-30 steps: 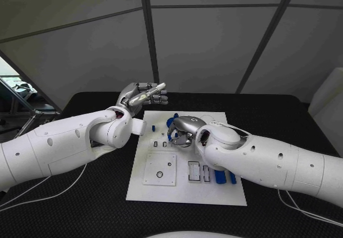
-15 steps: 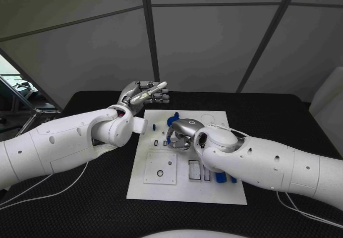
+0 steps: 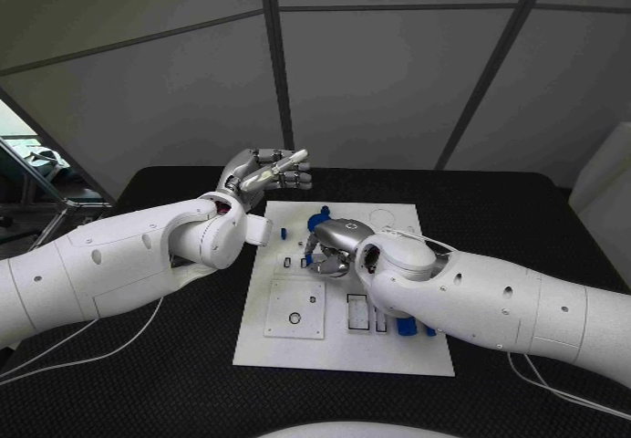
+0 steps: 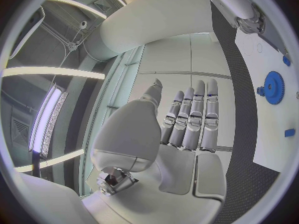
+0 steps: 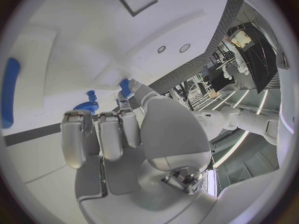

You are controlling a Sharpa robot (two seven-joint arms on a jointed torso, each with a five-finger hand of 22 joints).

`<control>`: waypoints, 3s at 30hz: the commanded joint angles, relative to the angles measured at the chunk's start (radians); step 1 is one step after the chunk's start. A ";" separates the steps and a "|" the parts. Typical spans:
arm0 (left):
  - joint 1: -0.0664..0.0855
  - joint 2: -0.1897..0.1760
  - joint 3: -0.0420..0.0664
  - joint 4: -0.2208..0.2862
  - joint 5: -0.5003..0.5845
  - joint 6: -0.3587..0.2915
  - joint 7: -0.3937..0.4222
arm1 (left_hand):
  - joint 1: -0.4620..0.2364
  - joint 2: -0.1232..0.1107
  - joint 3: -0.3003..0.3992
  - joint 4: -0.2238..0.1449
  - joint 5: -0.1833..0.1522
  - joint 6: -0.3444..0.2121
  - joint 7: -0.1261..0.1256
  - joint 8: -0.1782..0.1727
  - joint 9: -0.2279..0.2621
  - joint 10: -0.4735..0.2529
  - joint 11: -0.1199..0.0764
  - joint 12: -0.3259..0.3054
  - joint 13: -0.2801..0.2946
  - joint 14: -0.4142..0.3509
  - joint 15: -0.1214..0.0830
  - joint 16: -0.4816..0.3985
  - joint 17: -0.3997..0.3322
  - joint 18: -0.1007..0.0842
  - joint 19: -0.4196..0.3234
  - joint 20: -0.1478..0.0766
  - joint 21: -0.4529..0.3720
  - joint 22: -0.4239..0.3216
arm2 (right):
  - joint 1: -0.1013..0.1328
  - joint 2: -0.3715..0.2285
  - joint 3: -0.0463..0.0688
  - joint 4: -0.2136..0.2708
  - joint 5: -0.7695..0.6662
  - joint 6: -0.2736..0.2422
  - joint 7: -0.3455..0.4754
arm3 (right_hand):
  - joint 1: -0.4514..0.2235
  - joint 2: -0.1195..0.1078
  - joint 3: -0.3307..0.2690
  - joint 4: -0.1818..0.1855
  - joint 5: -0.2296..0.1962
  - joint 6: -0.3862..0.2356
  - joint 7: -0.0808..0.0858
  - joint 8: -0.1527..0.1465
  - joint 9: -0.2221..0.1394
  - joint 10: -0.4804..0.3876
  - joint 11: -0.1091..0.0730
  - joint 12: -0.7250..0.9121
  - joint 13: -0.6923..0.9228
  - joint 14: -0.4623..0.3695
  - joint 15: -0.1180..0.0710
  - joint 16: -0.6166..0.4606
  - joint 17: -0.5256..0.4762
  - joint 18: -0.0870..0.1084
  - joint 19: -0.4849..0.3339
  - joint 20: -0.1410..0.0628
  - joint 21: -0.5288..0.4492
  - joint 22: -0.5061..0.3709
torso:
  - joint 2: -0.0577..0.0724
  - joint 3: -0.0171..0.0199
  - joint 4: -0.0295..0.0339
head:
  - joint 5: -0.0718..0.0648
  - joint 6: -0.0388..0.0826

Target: Assemble the parts on the task board

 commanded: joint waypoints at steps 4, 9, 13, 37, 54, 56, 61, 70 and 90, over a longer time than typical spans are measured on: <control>0.002 0.002 0.001 -0.001 -0.004 0.006 0.003 | -0.001 0.009 0.001 -0.005 0.002 -0.001 0.004 -0.004 -0.001 -0.003 0.004 -0.004 -0.001 -0.001 0.001 -0.005 0.002 -0.004 0.005 0.000 0.001 -0.002 | -0.004 0.000 -0.003 -0.002 -0.006 0.021 0.006 | -0.007 -0.001 0.003 0.003 0.006 0.008 0.001 0.002 0.002 -0.001 -0.006 -0.006 0.110 0.076 -0.005 -0.005 0.129 -0.017 0.092 -0.004 0.004 0.242 | 0.000 -0.0001 0.0001 | 0.000 -0.002; 0.002 0.002 0.001 -0.001 -0.004 0.007 0.002 | -0.001 0.009 0.001 -0.005 0.002 -0.001 0.004 -0.004 -0.001 -0.003 0.004 -0.004 -0.001 -0.001 0.001 -0.005 0.002 -0.004 0.005 0.000 0.001 -0.002 | -0.005 -0.004 -0.003 -0.004 -0.007 0.032 -0.001 | -0.009 -0.002 0.003 0.004 0.005 0.007 0.001 0.001 0.001 -0.001 -0.006 -0.007 0.109 0.076 -0.005 -0.006 0.128 -0.017 0.091 -0.004 0.004 0.242 | 0.000 0.0000 -0.0004 | 0.001 -0.004; 0.002 0.002 0.001 -0.002 -0.004 0.008 0.001 | -0.001 0.009 0.001 -0.005 0.002 -0.001 0.004 -0.004 -0.001 -0.003 0.004 -0.004 -0.001 -0.001 0.001 -0.005 0.002 -0.004 0.005 0.000 0.001 -0.002 | -0.005 -0.006 -0.003 -0.005 -0.008 0.042 -0.004 | -0.011 -0.005 0.002 0.004 0.003 0.006 0.002 0.000 0.001 -0.002 -0.006 -0.008 0.108 0.076 -0.005 -0.006 0.127 -0.017 0.091 -0.004 0.004 0.241 | 0.000 0.0000 -0.0008 | 0.000 -0.005; 0.002 0.004 0.001 -0.005 -0.004 0.010 0.000 | -0.004 0.010 -0.001 -0.004 0.002 -0.001 0.004 -0.005 -0.001 -0.002 0.004 -0.003 -0.001 -0.001 0.002 -0.007 0.002 -0.004 0.006 0.000 0.001 -0.002 | -0.005 -0.009 -0.003 -0.012 -0.012 0.059 -0.004 | -0.023 -0.018 -0.003 0.006 -0.003 0.002 0.003 -0.005 -0.001 -0.002 -0.005 -0.009 0.108 0.076 -0.005 -0.007 0.127 -0.017 0.090 -0.004 0.003 0.240 | 0.001 -0.0005 0.0000 | -0.002 -0.008; 0.002 0.005 0.001 -0.007 -0.004 0.015 -0.005 | -0.004 0.010 -0.001 -0.004 0.002 -0.001 0.004 -0.005 -0.001 -0.002 0.004 -0.003 -0.001 -0.001 0.002 -0.007 0.002 -0.004 0.006 0.000 0.001 -0.002 | -0.007 -0.018 -0.003 0.012 -0.044 -0.046 0.001 | -0.027 -0.020 -0.004 0.007 -0.003 0.002 0.003 -0.006 -0.001 0.000 -0.005 -0.006 0.111 0.076 -0.004 -0.006 0.127 -0.018 0.093 -0.004 0.005 0.243 | 0.000 -0.0001 -0.0011 | 0.000 -0.007; 0.002 0.004 0.001 -0.007 -0.004 0.015 -0.005 | -0.004 0.010 -0.001 -0.004 0.002 -0.001 0.004 -0.005 -0.001 -0.002 0.004 -0.003 -0.001 -0.001 0.002 -0.007 0.002 -0.004 0.006 0.000 0.001 -0.002 | -0.008 -0.024 -0.003 0.022 -0.060 -0.048 -0.008 | -0.028 -0.020 -0.003 0.007 -0.003 0.003 0.003 -0.006 0.000 0.000 -0.005 -0.006 0.111 0.076 -0.004 -0.006 0.127 -0.018 0.093 -0.004 0.005 0.244 | -0.001 -0.0003 -0.0014 | 0.000 -0.009; 0.002 0.000 0.001 -0.007 -0.004 0.015 -0.006 | -0.004 0.010 -0.001 -0.004 0.002 -0.001 0.004 -0.005 -0.001 -0.002 0.004 -0.003 -0.001 -0.001 0.002 -0.007 0.002 -0.004 0.006 0.000 0.001 -0.002 | -0.008 -0.048 -0.002 0.063 -0.114 -0.018 -0.053 | -0.028 -0.020 -0.003 0.008 -0.002 0.004 0.002 -0.005 0.000 0.001 -0.005 -0.005 0.112 0.076 -0.004 -0.006 0.128 -0.018 0.094 -0.004 0.006 0.245 | -0.001 -0.0009 -0.0023 | 0.000 -0.008; 0.002 -0.005 0.001 -0.006 -0.004 0.014 -0.007 | -0.005 0.010 -0.001 -0.004 0.002 -0.001 0.004 -0.005 -0.001 -0.002 0.004 -0.004 -0.001 0.000 0.002 -0.008 0.002 -0.004 0.006 0.000 0.001 -0.003 | 0.007 -0.070 -0.001 0.127 -0.195 0.099 -0.140 | -0.030 -0.020 -0.003 0.009 -0.002 0.007 0.002 -0.004 0.000 0.001 -0.006 -0.005 0.112 0.076 -0.005 -0.006 0.128 -0.019 0.097 -0.004 0.008 0.250 | 0.000 -0.0013 -0.0006 | -0.002 -0.005; 0.002 -0.003 0.001 -0.008 -0.004 0.018 -0.012 | -0.005 0.010 -0.001 -0.004 0.002 -0.001 0.004 -0.005 -0.001 -0.002 0.004 -0.004 -0.001 0.000 0.002 -0.008 0.002 -0.004 0.006 0.000 0.001 -0.003 | 0.029 -0.032 -0.001 0.139 -0.336 0.164 -0.250 | -0.038 -0.024 -0.002 0.011 0.012 0.012 -0.002 -0.004 0.001 0.002 -0.008 -0.005 0.112 0.076 -0.007 -0.006 0.128 -0.019 0.098 -0.005 0.008 0.250 | 0.001 -0.0017 0.0026 | 0.007 -0.005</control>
